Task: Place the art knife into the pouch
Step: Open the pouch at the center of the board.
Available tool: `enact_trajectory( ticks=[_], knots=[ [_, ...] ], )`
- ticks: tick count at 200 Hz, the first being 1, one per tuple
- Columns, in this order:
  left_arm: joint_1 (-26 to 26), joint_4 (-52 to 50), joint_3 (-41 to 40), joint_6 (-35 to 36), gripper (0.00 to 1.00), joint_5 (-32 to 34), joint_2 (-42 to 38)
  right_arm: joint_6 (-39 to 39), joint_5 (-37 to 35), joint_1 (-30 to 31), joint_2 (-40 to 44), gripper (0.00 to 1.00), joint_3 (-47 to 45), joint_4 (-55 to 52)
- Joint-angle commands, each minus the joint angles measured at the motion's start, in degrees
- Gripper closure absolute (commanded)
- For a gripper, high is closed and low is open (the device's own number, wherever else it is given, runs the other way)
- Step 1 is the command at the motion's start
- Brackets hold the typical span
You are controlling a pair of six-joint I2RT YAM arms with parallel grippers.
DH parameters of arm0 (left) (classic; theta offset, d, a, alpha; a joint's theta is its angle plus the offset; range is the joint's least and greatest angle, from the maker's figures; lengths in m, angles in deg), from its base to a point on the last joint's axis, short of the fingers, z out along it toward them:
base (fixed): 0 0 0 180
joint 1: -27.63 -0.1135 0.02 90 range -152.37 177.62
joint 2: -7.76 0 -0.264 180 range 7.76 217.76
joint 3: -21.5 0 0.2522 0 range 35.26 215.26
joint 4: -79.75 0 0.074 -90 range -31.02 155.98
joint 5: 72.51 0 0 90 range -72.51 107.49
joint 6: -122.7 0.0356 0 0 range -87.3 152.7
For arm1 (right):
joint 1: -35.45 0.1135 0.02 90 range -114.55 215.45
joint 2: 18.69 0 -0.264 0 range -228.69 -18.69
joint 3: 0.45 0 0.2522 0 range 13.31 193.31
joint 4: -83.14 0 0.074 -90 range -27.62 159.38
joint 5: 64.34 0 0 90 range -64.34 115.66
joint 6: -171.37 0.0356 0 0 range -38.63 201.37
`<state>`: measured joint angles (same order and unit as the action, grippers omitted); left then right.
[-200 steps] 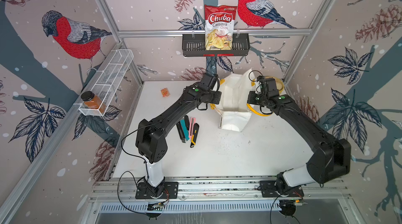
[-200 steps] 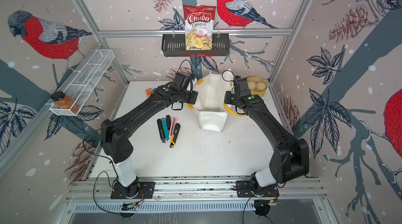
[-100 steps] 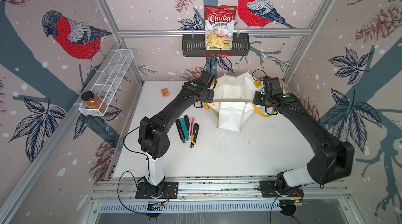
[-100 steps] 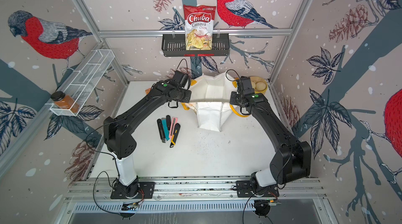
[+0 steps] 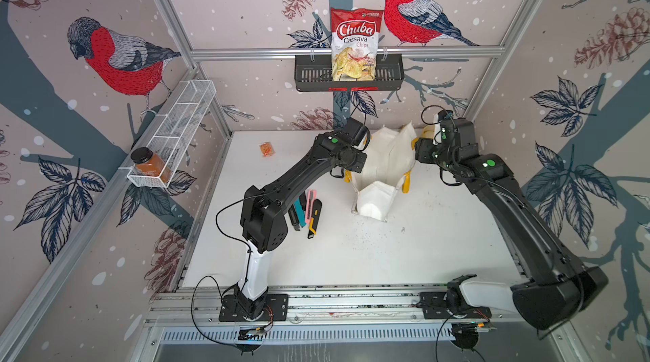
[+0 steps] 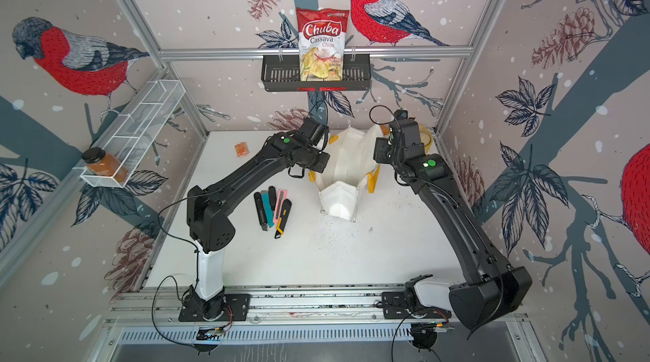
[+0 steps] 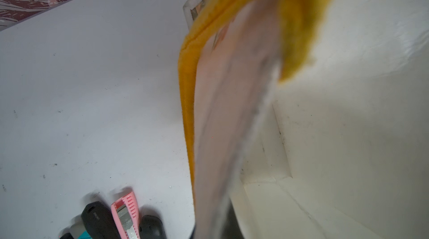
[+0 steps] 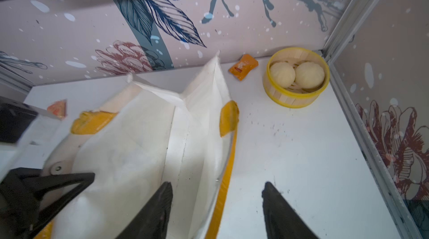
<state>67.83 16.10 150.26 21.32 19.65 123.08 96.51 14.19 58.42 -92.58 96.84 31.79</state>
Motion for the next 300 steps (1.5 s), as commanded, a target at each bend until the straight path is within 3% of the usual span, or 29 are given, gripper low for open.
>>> enact_trajectory(
  ticks=[1, 59, 95, 139, 195, 236, 300],
  knots=[
    [0.25, 4.30, -1.02, 0.33, 1.00, -2.06, -1.52, -0.56, 3.26, 0.93, -0.69, 0.39, 1.46, 3.08],
    [0.22, 6.19, -2.08, -0.04, 1.00, -2.62, -2.72, -0.71, 15.89, 1.53, -14.09, 0.40, 0.17, 12.18],
    [0.15, 9.16, -3.38, -0.93, 1.00, -4.53, -3.53, -0.12, 17.21, 3.80, -22.49, 0.40, -0.54, 13.71],
    [-0.52, 10.36, -4.25, -2.58, 1.00, -5.58, -3.84, 2.89, 23.17, 4.19, -26.88, 0.40, -9.23, 24.99],
    [-2.50, 15.61, -8.65, -5.23, 1.00, -8.54, -5.54, 4.87, 26.87, 6.20, -34.61, 0.40, -11.86, 30.46],
    [-7.69, 17.57, -12.23, -6.52, 1.00, -10.42, -9.96, 3.82, 24.13, 6.21, -38.97, 0.38, -13.35, 26.07],
    [-14.31, 20.22, -18.86, -7.15, 1.00, -6.66, -17.58, -1.11, 15.29, 5.69, -39.94, 0.36, -12.45, 14.31]
  ],
)
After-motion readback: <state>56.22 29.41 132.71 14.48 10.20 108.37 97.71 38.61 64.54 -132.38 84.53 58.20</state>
